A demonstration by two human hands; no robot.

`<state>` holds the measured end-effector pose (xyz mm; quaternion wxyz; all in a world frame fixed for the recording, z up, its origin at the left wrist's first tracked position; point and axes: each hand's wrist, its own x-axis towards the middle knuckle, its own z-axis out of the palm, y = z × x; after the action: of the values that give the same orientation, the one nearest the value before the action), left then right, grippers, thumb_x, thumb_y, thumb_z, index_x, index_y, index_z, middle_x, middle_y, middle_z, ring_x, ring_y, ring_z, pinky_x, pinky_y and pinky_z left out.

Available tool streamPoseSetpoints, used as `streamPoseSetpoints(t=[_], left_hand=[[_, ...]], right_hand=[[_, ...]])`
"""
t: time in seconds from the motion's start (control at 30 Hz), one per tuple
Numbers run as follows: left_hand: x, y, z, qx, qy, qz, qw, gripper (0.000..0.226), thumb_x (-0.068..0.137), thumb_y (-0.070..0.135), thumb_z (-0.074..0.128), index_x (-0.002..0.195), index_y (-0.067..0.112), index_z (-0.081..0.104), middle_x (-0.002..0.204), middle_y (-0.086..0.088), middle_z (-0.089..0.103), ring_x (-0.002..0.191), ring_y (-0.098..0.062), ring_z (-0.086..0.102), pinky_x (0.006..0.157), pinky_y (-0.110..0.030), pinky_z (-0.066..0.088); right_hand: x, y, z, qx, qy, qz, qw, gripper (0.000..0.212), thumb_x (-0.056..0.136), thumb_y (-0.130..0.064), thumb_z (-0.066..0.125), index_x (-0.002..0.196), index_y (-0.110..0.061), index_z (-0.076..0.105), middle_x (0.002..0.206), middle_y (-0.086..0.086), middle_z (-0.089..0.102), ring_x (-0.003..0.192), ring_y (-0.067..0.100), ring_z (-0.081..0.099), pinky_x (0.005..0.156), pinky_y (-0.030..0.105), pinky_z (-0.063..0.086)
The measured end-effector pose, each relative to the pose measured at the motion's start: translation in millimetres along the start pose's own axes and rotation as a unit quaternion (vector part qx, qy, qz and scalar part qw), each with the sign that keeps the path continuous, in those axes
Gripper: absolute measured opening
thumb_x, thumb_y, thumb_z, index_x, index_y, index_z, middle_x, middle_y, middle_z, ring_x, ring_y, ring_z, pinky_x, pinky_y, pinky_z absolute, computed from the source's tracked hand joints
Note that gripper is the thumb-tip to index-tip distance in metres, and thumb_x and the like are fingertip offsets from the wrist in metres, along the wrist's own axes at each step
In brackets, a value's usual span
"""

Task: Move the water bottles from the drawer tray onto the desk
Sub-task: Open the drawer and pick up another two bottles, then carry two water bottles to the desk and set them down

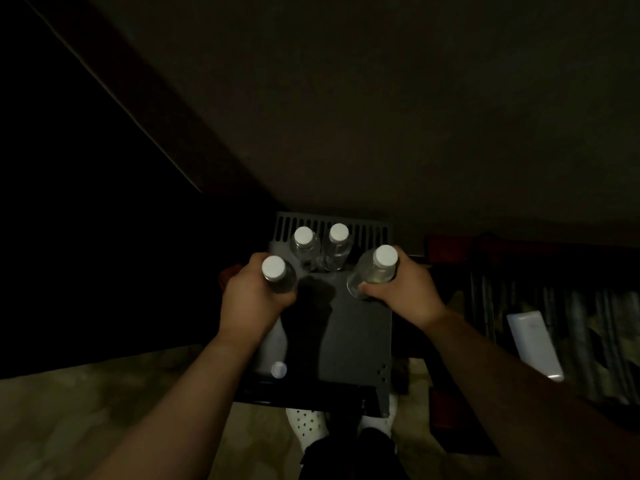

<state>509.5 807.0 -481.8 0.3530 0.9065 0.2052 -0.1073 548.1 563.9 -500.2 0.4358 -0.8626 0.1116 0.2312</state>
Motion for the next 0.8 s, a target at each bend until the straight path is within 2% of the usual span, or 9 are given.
streamPoseSetpoints(t=[0.17,0.27,0.4,0.63,0.7,0.8], left_hand=[[-37,47,-46,0.021,-0.018,0.050,0.998,0.052,0.065,0.035,0.084,0.108,0.024,0.056,0.098,0.001,0.070,0.092,-0.024,0.066,0.077,-0.039,0.056],[-58,86,-78,0.027,-0.019,0.088,0.996,0.050,0.059,0.041,0.081,0.100,0.031,0.053,0.093,0.004,0.069,0.088,-0.023,0.066,0.074,-0.040,0.057],[-90,142,-113,0.025,-0.028,0.153,0.987,0.050,0.059,0.046,0.079,0.099,0.030,0.053,0.091,0.006,0.069,0.085,-0.020,0.066,0.073,-0.040,0.058],[-151,245,-144,0.119,-0.091,0.295,0.944,0.050,0.064,0.040,0.081,0.102,0.025,0.052,0.094,0.005,0.064,0.085,-0.019,0.062,0.070,-0.036,0.054],[-170,273,-142,0.133,-0.119,0.337,0.924,0.048,0.067,0.040,0.081,0.102,0.027,0.051,0.094,0.007,0.063,0.085,-0.016,0.062,0.067,-0.032,0.051],[-205,313,-133,0.136,-0.153,0.382,0.901,0.051,0.069,0.039,0.081,0.109,0.027,0.052,0.096,0.008,0.064,0.088,-0.014,0.063,0.073,-0.033,0.054]], right_hand=[[-49,-44,-47,-0.021,0.004,-0.028,0.999,0.070,0.066,-0.028,0.091,0.126,-0.029,0.055,0.111,-0.010,0.064,0.105,0.012,0.060,0.087,0.026,0.045],[-87,-72,-83,-0.024,0.033,-0.037,0.999,0.071,0.065,-0.030,0.091,0.127,-0.027,0.057,0.113,-0.009,0.065,0.106,0.013,0.061,0.090,0.029,0.048],[-148,-97,-130,-0.007,0.077,-0.040,0.996,0.073,0.063,-0.031,0.091,0.127,-0.027,0.057,0.114,-0.008,0.066,0.105,0.014,0.063,0.092,0.032,0.051],[-256,-106,-218,0.009,0.140,-0.030,0.990,0.065,0.062,-0.029,0.090,0.119,-0.031,0.059,0.104,-0.013,0.067,0.095,0.006,0.063,0.077,0.023,0.050],[-286,-101,-243,-0.002,0.158,-0.030,0.987,0.066,0.062,-0.031,0.090,0.120,-0.033,0.058,0.106,-0.013,0.067,0.096,0.006,0.063,0.080,0.025,0.051],[-330,-86,-278,-0.008,0.191,-0.025,0.981,0.065,0.062,-0.034,0.089,0.118,-0.035,0.057,0.107,-0.013,0.066,0.098,0.007,0.063,0.084,0.028,0.053]])
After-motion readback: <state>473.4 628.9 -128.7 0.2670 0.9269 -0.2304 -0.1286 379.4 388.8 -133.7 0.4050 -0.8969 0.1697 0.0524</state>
